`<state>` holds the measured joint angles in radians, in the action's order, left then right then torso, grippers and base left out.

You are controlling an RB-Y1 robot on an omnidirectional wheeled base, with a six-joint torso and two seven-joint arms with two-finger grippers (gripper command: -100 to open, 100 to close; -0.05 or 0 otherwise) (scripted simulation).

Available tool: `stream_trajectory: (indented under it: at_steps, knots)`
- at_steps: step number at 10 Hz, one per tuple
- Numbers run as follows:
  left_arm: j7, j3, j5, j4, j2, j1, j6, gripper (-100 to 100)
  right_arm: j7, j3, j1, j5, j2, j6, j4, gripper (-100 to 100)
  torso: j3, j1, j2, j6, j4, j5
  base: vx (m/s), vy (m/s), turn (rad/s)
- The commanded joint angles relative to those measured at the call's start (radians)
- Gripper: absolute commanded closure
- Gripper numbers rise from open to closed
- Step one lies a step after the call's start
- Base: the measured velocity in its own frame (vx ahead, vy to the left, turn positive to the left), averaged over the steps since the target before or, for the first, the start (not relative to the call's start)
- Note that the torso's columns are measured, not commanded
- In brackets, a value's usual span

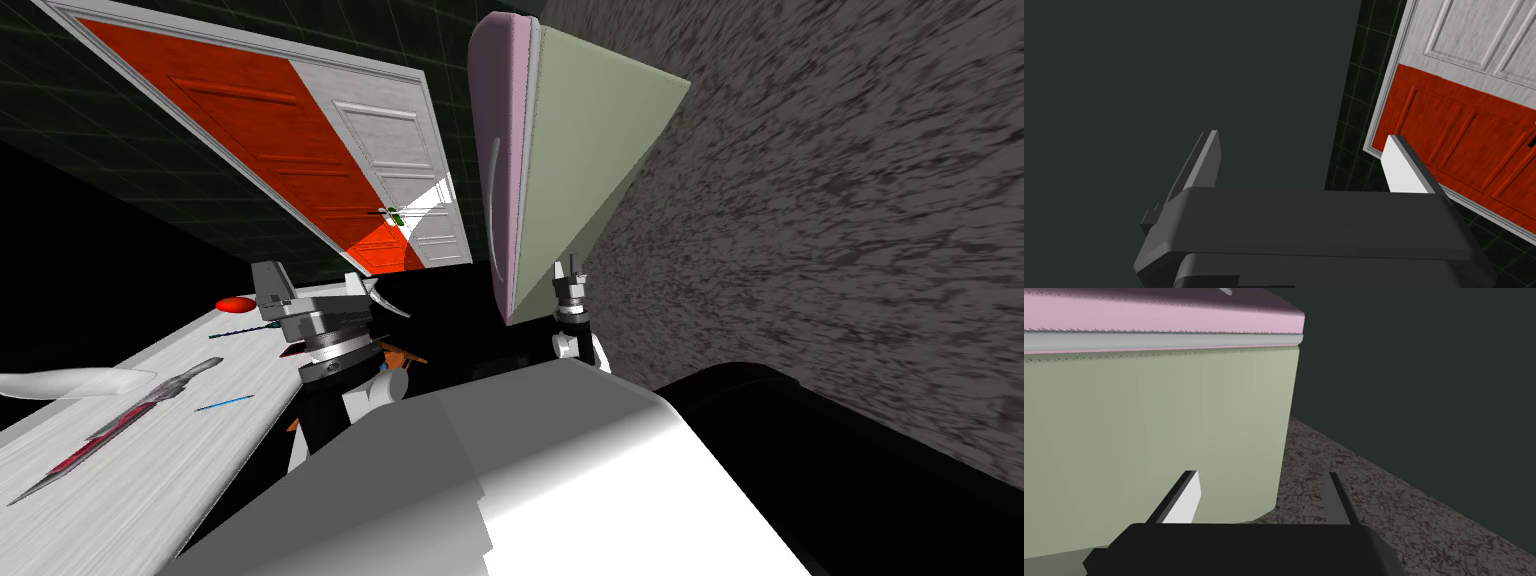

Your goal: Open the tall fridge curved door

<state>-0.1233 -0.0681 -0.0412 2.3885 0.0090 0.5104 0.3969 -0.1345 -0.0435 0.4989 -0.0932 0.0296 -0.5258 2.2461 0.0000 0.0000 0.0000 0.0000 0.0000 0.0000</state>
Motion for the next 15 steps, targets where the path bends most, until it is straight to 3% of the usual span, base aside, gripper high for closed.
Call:
stream_trajectory:
  at_steps: [1,9,10,12,15]
  knots:
    - [0.000,0.000,0.000,0.000,0.000,0.000,0.000,0,0.000,0.000,0.000,0.000,0.000,0.000,0.000,0,-0.082,0.000,0.040,0.000,0.041,0.000,0.000,0.000,0.000]
    - [0.000,0.000,0.000,0.000,0.000,0.000,0.000,0,0.000,0.000,0.000,0.000,0.000,0.000,0.000,0,-1.234,0.000,0.618,0.000,0.617,0.000,0.000,0.000,0.000]
    - [0.000,0.000,0.000,0.000,0.000,0.000,0.000,0,0.045,-0.003,-0.012,-0.003,0.041,-0.013,-0.014,-100,-1.382,0.000,0.691,0.000,0.691,0.000,0.027,0.014,-0.050]
    - [0.000,0.000,0.000,0.000,0.000,0.000,0.000,0,0.100,-0.008,-0.029,-0.009,0.073,-0.033,-0.036,-100,-1.472,0.001,0.732,0.000,0.733,0.000,0.051,0.023,-0.055]
    - [0.000,0.000,0.000,0.000,0.000,0.000,0.000,0,0.155,-0.011,-0.040,-0.013,0.088,-0.045,-0.051,-100,-1.475,0.000,0.739,0.000,0.738,0.000,0.034,0.021,-0.026]
